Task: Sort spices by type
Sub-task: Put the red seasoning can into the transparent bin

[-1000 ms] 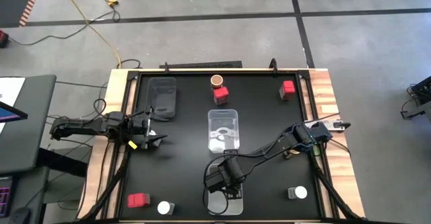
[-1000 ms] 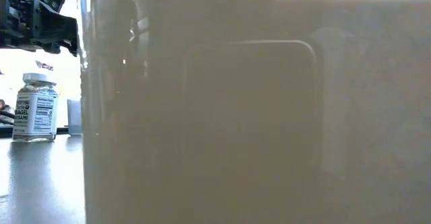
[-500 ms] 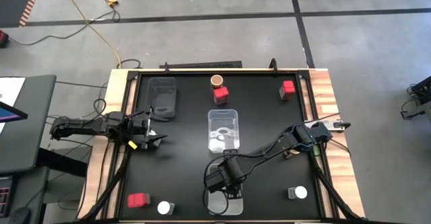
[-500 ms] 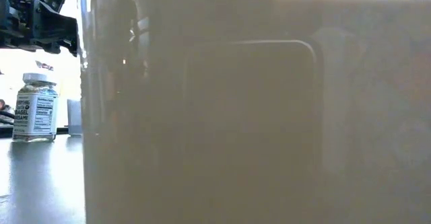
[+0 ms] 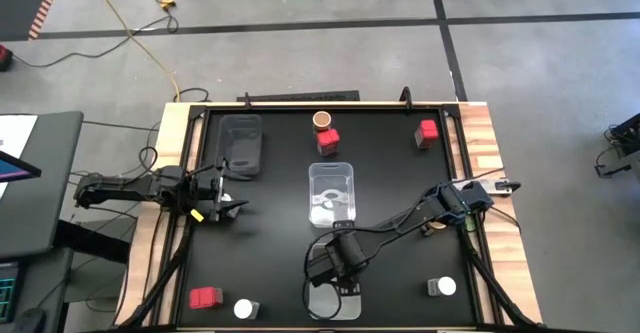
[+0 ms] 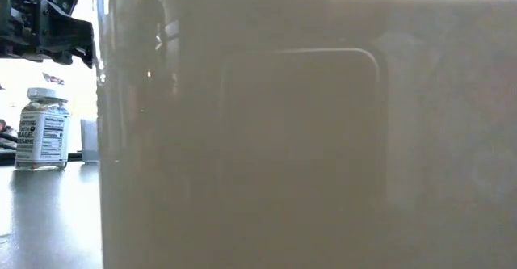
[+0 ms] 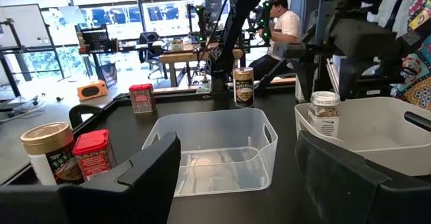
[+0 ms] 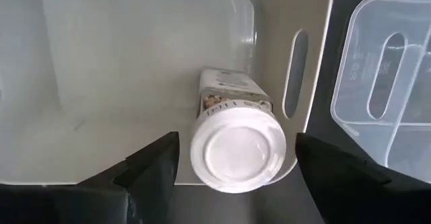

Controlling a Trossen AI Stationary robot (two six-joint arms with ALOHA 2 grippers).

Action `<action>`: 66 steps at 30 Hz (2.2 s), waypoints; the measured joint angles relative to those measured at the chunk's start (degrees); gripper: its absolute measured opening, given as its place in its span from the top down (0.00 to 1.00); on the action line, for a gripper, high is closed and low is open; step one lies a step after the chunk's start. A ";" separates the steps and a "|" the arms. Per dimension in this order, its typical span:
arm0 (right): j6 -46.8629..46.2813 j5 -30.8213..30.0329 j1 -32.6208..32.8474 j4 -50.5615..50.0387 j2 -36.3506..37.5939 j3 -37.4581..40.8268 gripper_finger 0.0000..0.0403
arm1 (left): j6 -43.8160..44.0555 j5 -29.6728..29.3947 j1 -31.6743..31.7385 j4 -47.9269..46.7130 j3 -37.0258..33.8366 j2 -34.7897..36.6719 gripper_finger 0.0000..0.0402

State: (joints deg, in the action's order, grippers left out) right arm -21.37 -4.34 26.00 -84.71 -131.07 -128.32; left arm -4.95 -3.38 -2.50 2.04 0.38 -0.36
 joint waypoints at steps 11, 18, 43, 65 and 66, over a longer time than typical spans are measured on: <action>-4.39 -0.27 0.67 -4.07 2.80 -5.68 0.17 | 0.01 0.00 0.01 -0.02 0.00 0.01 0.30; -21.17 -10.01 3.46 -5.28 6.56 -5.63 0.17 | 0.01 0.00 0.01 -0.02 0.00 0.00 0.30; -71.47 -43.86 30.54 13.72 40.69 48.81 0.17 | 0.00 0.00 0.00 0.00 0.00 0.00 0.30; -46.27 -51.58 21.71 52.83 66.31 82.12 0.17 | 0.00 0.00 0.00 -0.02 0.00 0.00 0.30; -46.25 -51.54 20.95 53.68 66.31 82.12 0.17 | 0.00 0.00 0.01 0.00 0.00 0.00 0.30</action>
State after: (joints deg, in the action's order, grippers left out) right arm -67.62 -55.88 46.95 -31.03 -64.75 -46.19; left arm -4.95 -3.38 -2.49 2.04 0.38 -0.36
